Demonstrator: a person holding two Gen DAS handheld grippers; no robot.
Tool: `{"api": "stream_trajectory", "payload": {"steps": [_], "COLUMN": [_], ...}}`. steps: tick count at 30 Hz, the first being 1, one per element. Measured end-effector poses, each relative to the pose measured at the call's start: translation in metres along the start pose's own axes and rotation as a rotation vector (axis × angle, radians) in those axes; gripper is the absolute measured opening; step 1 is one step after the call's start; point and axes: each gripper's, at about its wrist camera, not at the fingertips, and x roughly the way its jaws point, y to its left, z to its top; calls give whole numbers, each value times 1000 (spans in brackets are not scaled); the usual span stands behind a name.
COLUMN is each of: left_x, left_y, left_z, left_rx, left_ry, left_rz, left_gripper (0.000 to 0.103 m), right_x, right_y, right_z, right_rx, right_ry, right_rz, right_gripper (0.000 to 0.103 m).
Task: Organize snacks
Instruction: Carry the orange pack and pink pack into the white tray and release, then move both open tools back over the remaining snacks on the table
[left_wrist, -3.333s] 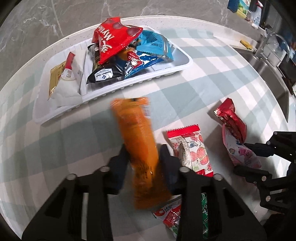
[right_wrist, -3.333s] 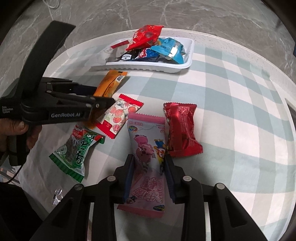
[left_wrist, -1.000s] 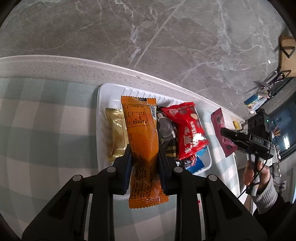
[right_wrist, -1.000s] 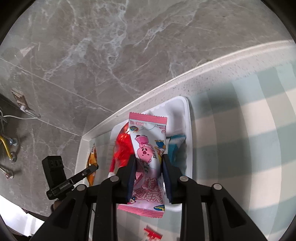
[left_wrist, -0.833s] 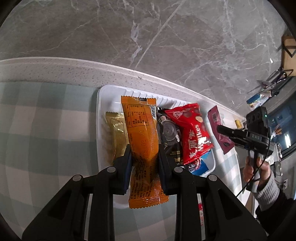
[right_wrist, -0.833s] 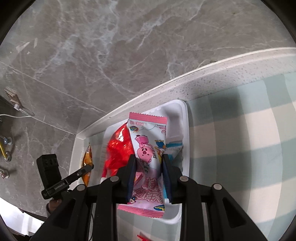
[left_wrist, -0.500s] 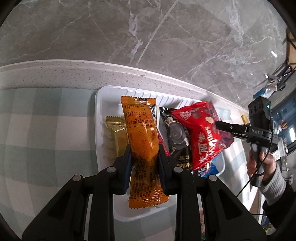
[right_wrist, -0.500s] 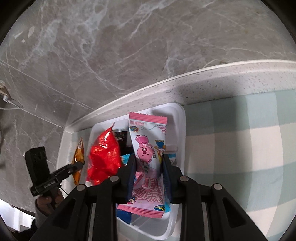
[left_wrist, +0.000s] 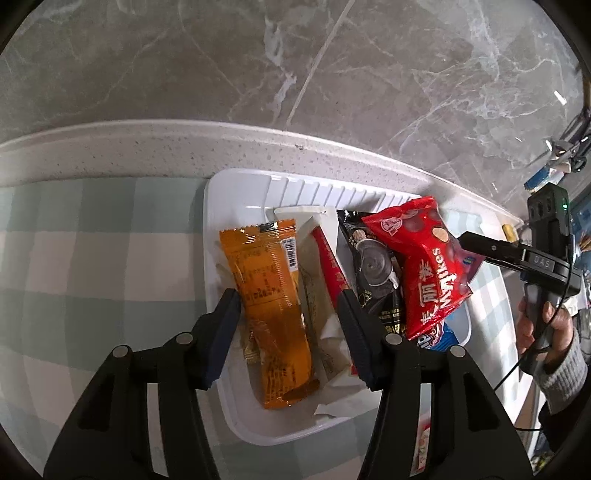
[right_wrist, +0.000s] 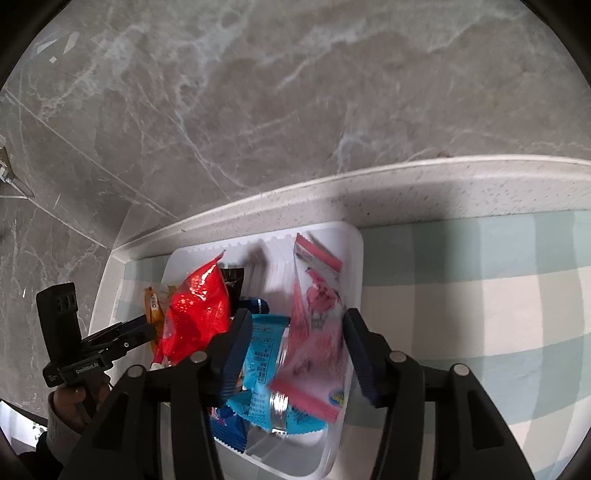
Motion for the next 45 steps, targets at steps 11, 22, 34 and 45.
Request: {"api": "stream_trajectory", "payload": {"steps": [11, 22, 34, 45], "left_x": [-19, -58, -90, -70], "left_y": [-16, -18, -62, -119], "left_z": [-6, -16, -68, -140], "left_rx": [3, -4, 63, 155], "left_ry": [-45, -94, -93, 33], "left_rz": [0, -8, -31, -75], "left_gripper": [53, 55, 55, 56], "right_x": [0, -32, -72, -73], "right_y": [11, 16, 23, 24], "right_z": [-12, -20, -92, -168], "right_rx": [-57, -63, -123, -175], "right_ry": [-12, -87, -89, -28], "right_rz": [-30, -40, -86, -163], "right_gripper": [56, 56, 57, 59]}}
